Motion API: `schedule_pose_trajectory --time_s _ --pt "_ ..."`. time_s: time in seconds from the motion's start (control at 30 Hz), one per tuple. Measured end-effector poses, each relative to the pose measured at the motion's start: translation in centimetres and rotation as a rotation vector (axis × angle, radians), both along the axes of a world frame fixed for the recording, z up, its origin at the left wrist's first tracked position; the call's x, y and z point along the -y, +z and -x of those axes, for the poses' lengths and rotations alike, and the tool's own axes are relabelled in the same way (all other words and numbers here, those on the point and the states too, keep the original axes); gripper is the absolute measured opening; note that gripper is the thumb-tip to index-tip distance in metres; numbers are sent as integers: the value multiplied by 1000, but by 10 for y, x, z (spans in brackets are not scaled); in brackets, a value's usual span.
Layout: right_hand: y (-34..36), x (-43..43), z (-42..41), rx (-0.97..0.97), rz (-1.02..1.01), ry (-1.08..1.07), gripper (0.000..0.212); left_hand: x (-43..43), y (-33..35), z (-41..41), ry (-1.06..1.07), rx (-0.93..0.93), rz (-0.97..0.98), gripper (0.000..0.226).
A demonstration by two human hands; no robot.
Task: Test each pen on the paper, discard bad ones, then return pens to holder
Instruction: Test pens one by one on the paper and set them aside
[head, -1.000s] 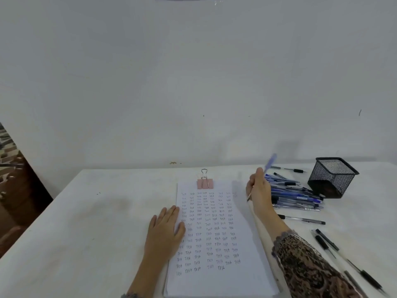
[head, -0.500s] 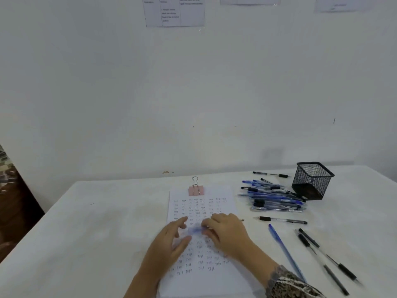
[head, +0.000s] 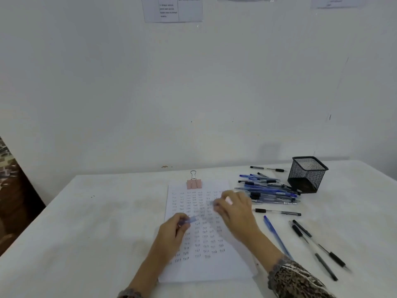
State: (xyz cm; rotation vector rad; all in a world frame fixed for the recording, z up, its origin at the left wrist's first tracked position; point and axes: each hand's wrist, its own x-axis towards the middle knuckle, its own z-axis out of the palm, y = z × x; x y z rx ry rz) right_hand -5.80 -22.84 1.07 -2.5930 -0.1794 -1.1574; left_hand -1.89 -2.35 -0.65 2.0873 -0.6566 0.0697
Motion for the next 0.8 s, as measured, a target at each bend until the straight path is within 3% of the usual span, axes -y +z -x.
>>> schedule_pose_trajectory --time_s 0.1,0.17,0.27,0.5,0.63,0.8 --pt "15 -11 13 -33 -1036 232 22 1 -2 2 4 -87 22 14" --pt "15 -18 17 -68 -1373 283 19 1 -4 3 9 -87 -3 21" --pt "8 -29 18 -100 -1481 295 18 1 -1 5 17 -63 -39 25" --pt "9 -37 20 -51 -1497 270 19 0 1 8 27 -65 -43 23" --pt "4 -43 20 -179 -1427 319 17 1 2 8 -10 -37 -58 14" --pt "-2 -65 21 -276 -1534 379 16 -4 -3 2 16 38 6 19"
